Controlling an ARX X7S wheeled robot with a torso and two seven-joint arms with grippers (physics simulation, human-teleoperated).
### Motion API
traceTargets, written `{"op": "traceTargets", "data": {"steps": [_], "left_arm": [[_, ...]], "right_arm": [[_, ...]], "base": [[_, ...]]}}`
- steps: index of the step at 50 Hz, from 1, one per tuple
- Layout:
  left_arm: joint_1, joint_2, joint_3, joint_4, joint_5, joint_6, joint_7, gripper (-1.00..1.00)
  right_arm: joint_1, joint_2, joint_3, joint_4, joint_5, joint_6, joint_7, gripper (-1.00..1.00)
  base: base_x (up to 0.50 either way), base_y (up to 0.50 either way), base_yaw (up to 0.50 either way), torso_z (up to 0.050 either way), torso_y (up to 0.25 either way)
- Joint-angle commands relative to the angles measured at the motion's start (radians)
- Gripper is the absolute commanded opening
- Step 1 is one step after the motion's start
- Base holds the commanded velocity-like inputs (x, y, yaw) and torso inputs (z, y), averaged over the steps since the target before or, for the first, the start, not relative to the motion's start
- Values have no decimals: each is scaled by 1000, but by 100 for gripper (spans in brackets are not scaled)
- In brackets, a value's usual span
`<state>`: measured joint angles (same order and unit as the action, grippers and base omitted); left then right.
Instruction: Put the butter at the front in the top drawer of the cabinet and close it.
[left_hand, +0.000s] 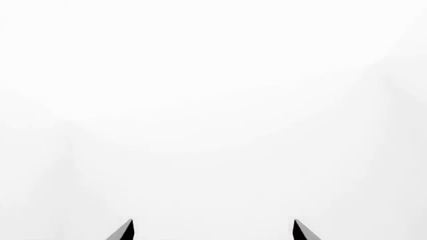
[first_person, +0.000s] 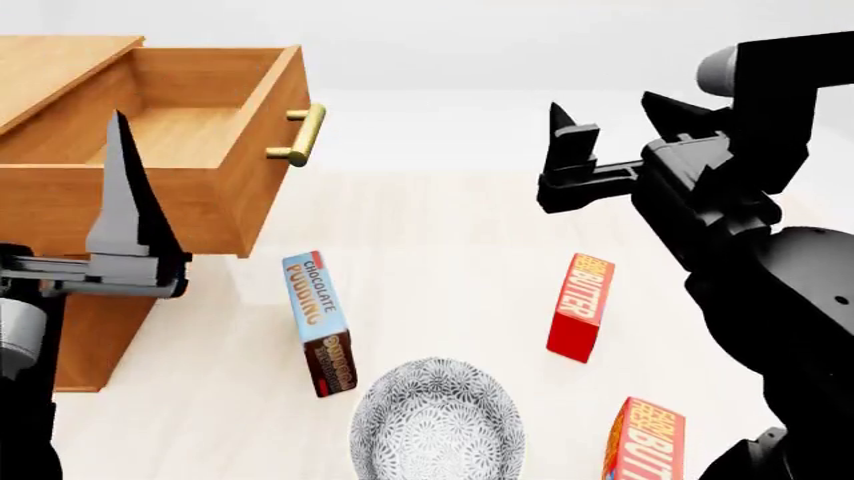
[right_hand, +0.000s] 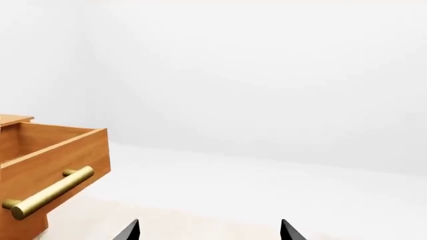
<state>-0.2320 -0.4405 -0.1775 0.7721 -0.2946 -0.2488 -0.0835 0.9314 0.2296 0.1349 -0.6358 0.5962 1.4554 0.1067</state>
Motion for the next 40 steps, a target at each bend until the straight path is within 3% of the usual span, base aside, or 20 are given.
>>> {"op": "traceTargets", "data": {"steps": [1,6,12,16,24,40], "left_arm": [[137,-1,-53,-5,57,150,14,100],[156,-1,-56,-29,64,169,20,100],[164,-2,-57,-46,68,185,24,100],[166,3,-50,-55,71,197,26,100],[174,13,-44,-82,75,230,29,100],[162,35,3,-101,65,235,30,100]], "right_arm": [[2,74,-1,37,251,115,319,100],[4,149,-16,189,657,112,711,100],[11,194,-58,350,989,100,1019,100],[19,210,-84,433,1116,64,1131,100],[36,180,-112,566,1118,-10,1170,100],[108,157,-205,738,866,-128,1017,100]], "base": [[0,0,0,0,0],[0,0,0,0,0],[0,0,0,0,0],[0,0,0,0,0],[0,0,0,0,0],[0,0,0,0,0]]}}
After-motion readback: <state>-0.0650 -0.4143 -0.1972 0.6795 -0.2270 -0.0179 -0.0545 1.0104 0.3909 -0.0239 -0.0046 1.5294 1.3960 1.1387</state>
